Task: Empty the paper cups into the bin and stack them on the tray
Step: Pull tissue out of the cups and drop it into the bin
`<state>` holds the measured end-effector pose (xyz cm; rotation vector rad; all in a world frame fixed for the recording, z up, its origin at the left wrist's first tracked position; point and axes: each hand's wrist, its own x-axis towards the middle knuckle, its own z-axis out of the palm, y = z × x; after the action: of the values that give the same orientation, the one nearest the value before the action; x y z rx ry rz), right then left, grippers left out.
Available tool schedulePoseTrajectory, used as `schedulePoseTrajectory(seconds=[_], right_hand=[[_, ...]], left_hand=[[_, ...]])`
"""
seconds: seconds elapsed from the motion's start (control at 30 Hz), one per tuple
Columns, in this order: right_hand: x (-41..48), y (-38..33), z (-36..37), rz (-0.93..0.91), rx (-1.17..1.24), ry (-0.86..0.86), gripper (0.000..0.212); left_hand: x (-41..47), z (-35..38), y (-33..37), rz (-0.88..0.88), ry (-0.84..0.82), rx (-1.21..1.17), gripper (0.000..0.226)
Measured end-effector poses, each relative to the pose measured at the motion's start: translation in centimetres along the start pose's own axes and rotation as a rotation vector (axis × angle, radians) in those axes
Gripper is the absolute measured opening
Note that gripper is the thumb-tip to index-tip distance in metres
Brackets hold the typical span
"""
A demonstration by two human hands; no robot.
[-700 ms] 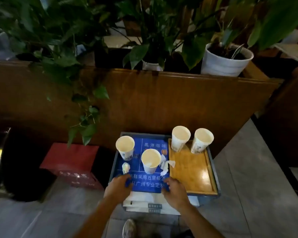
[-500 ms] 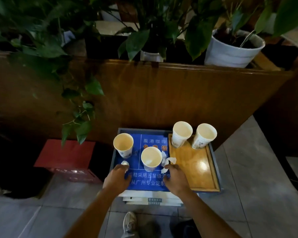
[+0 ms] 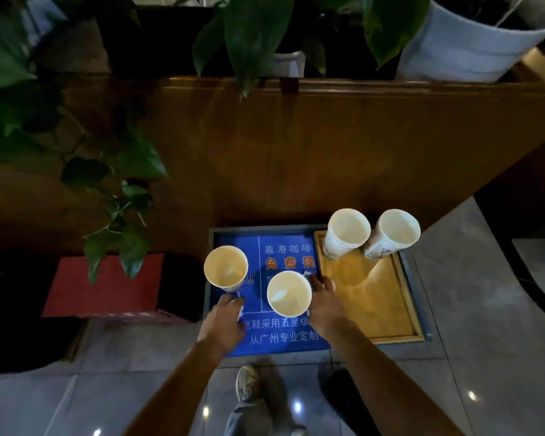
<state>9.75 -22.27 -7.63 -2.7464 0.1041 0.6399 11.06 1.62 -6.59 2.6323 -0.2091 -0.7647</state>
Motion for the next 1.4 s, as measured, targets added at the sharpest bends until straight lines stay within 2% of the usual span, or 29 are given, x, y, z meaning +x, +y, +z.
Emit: schedulePoseTrajectory(seconds=[0.1, 0.23, 0.3, 0.5, 0.63, 0.77, 0.87, 1.0, 1.1, 1.33, 1.4], right_hand=[[-0.1, 0.1, 0.1, 0.036, 0.096, 0.031, 0.086], [-0.1, 0.2, 0.5, 0.04, 0.102, 0.037, 0.058], [-0.3, 0.3, 0.4, 0.03, 0.026, 0.015, 0.056], [-3.0, 0.8, 0.9, -0.003, 0.011, 0.001, 0.048], [-5.8, 1.5, 0.8, -0.059, 0.143, 0.058, 0.04], [-8.8, 2.6, 0.3, -0.046, 0.236, 0.143, 0.043], [-11.9, 4.8, 0.1, 0.004, 0.285, 0.187, 0.05], [-16.7, 8.9, 0.2, 0.074, 0.322, 0.236, 0.035], [-20.2, 12.6, 0.8, 0.163, 0.372, 0.249, 0.032], [-27.6, 20.9, 3.6, 0.26, 0.401, 0.172, 0.016], [-29.2, 23.0, 4.8, 0.315, 0.445, 0.17, 0.021]], left_hand=[[0.4, 0.2, -0.5, 0.009, 0.002, -0.009, 0.047], [0.6, 0.4, -0.8, 0.049, -0.005, 0.009, 0.028], [0.5, 0.3, -0.9, 0.057, -0.023, 0.012, 0.022], [-1.0, 0.2, -0.5, 0.054, -0.036, 0.037, 0.021], [-3.0, 1.0, 0.7, 0.073, -0.038, -0.009, 0.021], [-4.6, 2.5, 2.7, 0.114, -0.103, -0.041, 0.02], [-6.6, 4.3, 5.7, 0.157, -0.132, -0.037, 0.02], [-9.0, 7.2, 10.9, 0.169, -0.132, -0.062, 0.029], [-10.3, 9.6, 15.5, 0.214, -0.16, -0.038, 0.029], [-12.1, 15.7, 25.7, 0.307, -0.307, 0.052, 0.039], [-12.1, 17.3, 28.0, 0.35, -0.336, 0.098, 0.038]])
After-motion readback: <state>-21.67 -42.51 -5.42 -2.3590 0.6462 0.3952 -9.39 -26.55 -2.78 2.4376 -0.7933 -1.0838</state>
